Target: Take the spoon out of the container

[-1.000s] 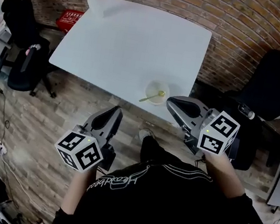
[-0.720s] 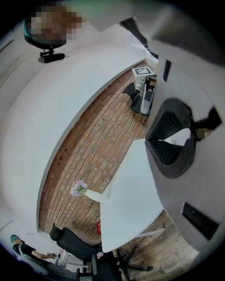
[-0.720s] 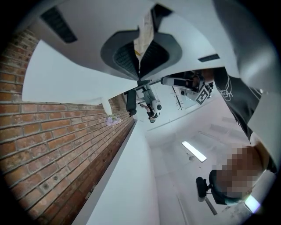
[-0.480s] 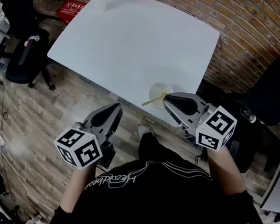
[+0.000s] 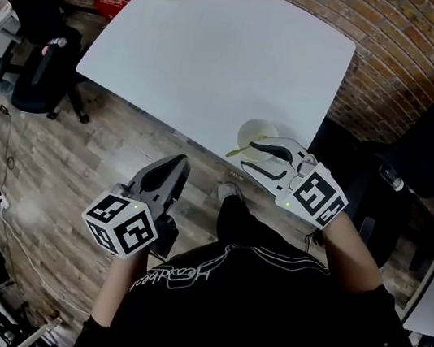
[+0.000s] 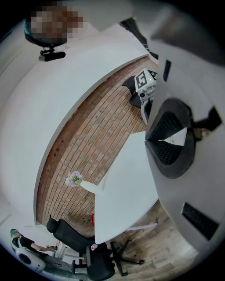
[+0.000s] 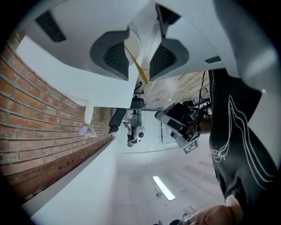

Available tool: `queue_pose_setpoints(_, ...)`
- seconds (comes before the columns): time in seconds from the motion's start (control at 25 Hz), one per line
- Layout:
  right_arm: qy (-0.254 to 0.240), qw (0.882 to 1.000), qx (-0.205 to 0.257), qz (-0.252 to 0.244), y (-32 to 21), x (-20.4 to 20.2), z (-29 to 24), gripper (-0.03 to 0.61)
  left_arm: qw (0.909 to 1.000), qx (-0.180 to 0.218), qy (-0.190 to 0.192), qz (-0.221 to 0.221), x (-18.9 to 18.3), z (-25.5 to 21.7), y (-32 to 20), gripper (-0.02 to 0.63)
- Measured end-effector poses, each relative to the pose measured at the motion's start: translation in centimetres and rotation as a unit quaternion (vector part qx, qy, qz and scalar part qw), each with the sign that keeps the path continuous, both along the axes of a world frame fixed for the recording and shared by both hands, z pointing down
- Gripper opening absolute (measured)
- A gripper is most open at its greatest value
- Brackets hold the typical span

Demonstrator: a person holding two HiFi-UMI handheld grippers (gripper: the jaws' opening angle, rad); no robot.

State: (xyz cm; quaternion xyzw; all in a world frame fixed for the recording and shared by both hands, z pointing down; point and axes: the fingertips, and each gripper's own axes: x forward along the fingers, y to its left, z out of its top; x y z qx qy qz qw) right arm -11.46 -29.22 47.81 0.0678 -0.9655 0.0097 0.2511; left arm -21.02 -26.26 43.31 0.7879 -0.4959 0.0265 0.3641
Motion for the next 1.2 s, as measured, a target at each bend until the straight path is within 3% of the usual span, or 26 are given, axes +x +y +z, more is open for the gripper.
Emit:
queue_pose_setpoints(0.36, 0.050, 0.997, 0.051, -0.037, -0.1, -1.6, 3.2, 0.126, 0.9999, -0.012, -0.002, -0.007, -0.5, 0.8, 0.4, 0.005)
queue_pose_setpoints(0.68, 0.072, 0.990, 0.106, -0.058, 0.2, -3.0, 4.0, 0.079, 0.9992, -0.016, -0.009, -0.037, -2.6, 1.1, 1.4, 0.005)
queue_pose_setpoints(0.8, 0.076, 0.987, 0.131, -0.056, 0.2, -3.2, 4.2, 0.036, 0.9987, -0.015, -0.011, -0.048, -3.2, 1.1, 1.9, 0.005)
queue_pose_setpoints(1.2, 0.074, 0.983, 0.165, -0.042, 0.4, -3.6, 3.7, 0.002, 0.9980, -0.022, 0.000, -0.060, -4.0, 1.2, 3.1, 0.005)
